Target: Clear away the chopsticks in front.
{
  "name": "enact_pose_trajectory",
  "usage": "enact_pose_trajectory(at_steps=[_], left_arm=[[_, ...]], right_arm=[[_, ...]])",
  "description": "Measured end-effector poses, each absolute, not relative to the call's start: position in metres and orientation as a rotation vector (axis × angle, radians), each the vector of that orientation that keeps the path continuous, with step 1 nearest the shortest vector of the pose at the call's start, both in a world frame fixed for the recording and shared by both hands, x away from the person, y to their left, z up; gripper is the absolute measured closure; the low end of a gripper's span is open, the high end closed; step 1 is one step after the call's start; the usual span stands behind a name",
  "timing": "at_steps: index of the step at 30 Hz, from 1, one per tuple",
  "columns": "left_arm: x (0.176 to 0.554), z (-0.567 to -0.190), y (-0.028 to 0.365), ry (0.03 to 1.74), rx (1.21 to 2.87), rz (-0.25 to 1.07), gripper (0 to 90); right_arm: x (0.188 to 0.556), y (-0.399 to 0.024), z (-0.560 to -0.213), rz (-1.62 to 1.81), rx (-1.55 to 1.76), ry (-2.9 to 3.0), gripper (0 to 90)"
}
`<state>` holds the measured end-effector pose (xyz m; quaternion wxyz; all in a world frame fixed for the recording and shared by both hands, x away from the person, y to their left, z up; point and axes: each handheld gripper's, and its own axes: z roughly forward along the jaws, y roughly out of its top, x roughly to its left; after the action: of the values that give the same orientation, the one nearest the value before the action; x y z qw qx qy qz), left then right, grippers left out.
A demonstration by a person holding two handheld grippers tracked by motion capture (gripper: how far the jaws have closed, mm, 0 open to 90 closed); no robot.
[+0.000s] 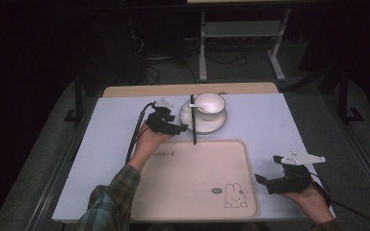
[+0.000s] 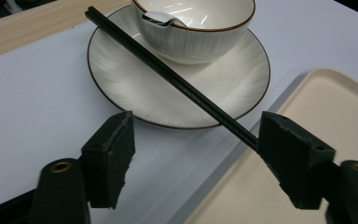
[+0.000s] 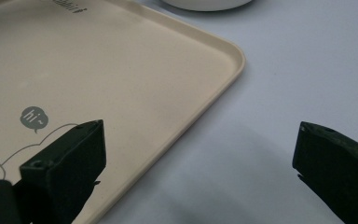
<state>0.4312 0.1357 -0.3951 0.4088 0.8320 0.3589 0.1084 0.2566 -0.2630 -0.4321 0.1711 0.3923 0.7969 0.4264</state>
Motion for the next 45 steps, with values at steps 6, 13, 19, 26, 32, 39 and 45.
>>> enact_pose_trajectory(at_steps=[6, 13, 19, 26, 32, 39, 45], left_arm=[[0.442, -0.399, 0.124, 0.935, 2.083, 0.244, 36.9], [0.454, -0.406, 0.108, 0.956, 2.092, 0.216, 45.1], [0.456, -0.411, 0.094, 0.964, 2.118, 0.223, 47.7], [0.457, -0.417, 0.086, 0.984, 2.162, 0.254, 51.4], [0.459, -0.421, 0.085, 1.005, 2.169, 0.261, 56.5], [0.462, -0.421, 0.089, 1.018, 2.163, 0.281, 62.7], [0.469, -0.422, 0.095, 1.051, 2.151, 0.305, 66.2]], right_arm=[[0.256, -0.263, -0.432, 1.217, 1.115, 2.261, 1.9], [0.257, -0.263, -0.432, 1.221, 1.114, 2.259, 1.9], [0.257, -0.264, -0.432, 1.215, 1.115, 2.260, 2.1], [0.256, -0.264, -0.432, 1.219, 1.115, 2.257, 2.2], [0.256, -0.264, -0.432, 1.220, 1.114, 2.259, 3.1], [0.256, -0.264, -0.432, 1.216, 1.116, 2.260, 3.3], [0.256, -0.264, -0.432, 1.219, 1.113, 2.259, 3.4]])
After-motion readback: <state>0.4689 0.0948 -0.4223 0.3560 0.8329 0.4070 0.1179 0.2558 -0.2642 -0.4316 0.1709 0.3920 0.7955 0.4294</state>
